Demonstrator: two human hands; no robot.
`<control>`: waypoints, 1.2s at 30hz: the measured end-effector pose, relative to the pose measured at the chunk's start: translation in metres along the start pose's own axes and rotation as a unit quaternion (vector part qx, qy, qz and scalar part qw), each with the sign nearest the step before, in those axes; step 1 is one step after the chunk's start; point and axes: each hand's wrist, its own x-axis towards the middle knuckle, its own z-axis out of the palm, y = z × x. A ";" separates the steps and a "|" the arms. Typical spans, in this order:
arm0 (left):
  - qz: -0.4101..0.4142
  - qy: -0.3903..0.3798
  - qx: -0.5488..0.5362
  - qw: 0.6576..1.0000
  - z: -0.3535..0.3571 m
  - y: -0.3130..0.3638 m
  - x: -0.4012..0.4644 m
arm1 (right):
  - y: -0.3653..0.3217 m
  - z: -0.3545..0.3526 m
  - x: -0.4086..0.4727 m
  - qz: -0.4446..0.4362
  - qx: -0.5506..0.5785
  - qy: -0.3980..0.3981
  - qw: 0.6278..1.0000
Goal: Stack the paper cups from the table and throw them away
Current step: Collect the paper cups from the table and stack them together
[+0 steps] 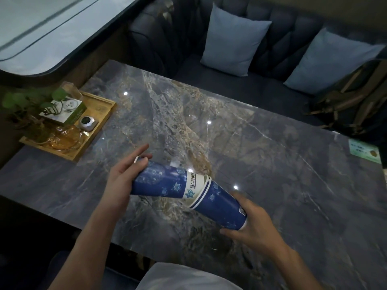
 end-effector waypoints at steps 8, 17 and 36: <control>-0.008 -0.037 0.015 0.999 0.009 -0.005 -0.002 | -0.001 0.002 -0.002 0.006 -0.010 -0.009 1.000; -0.021 -0.091 0.044 0.995 0.037 -0.012 -0.010 | -0.011 0.003 0.001 -0.007 -0.036 -0.021 0.999; 0.022 -0.182 0.093 0.979 0.078 -0.024 -0.029 | -0.033 -0.004 0.000 0.012 0.027 -0.056 0.998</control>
